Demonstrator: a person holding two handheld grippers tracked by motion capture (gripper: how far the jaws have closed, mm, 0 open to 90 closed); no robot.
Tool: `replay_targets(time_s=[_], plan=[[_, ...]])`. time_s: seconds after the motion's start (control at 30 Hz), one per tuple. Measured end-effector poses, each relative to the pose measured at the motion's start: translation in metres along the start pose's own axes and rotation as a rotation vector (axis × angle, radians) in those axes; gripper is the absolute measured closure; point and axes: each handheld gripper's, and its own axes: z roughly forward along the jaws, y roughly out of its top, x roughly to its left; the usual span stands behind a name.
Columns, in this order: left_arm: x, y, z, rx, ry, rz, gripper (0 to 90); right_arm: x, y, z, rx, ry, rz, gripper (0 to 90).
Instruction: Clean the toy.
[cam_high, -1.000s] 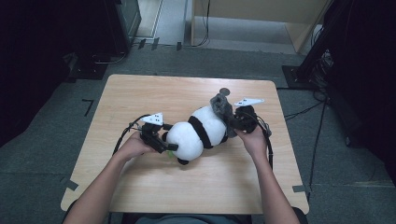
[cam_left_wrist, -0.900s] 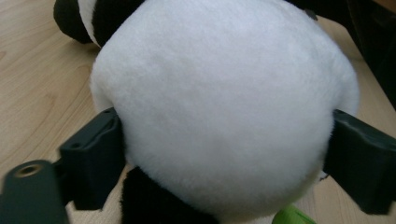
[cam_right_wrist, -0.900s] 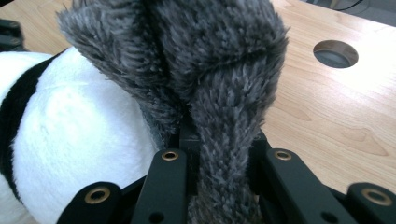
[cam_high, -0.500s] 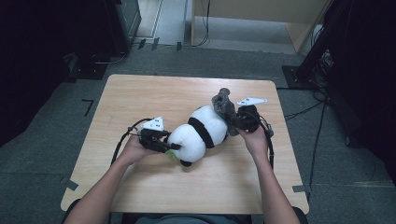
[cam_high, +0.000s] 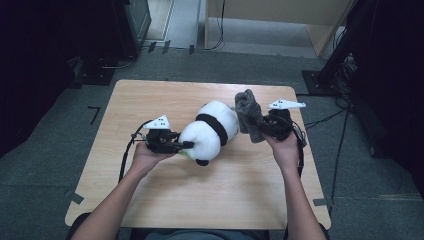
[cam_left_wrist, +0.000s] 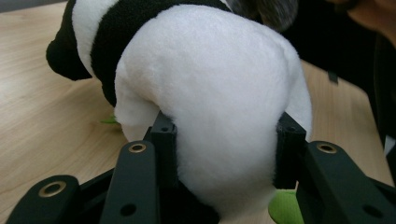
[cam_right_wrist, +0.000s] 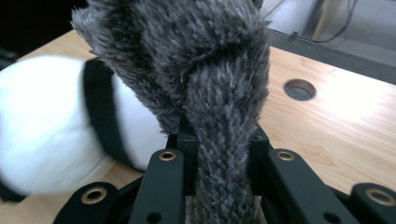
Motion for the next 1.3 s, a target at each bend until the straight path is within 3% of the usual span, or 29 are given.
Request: replay_targets(time_s=[0.07,0.17,0.37,0.8,0.97,1.3], plan=[[0.000,0.002,-0.001,-0.026,0.031,-0.027,55.4,0.008,0.002,0.001,-0.001,0.014,-0.012,76.1],[-0.003,0.003,0.003,-0.017,0.113,-0.031,55.2,0.021,0.004,0.007,0.009,0.054,-0.029,76.0],[-0.004,-0.003,0.007,-0.040,0.174,-0.087,55.1,0.049,0.003,0.025,0.051,0.095,-0.077,75.6],[-0.022,-0.002,0.012,-0.090,0.204,-0.126,54.8,0.091,0.000,0.042,0.032,0.116,-0.105,74.3],[-0.017,-0.003,0.009,-0.097,0.202,-0.173,54.8,0.099,-0.004,0.049,0.029,0.192,-0.090,77.1],[-0.013,-0.002,0.003,-0.118,0.220,-0.222,54.8,0.128,-0.010,0.058,0.046,0.155,-0.189,76.9]])
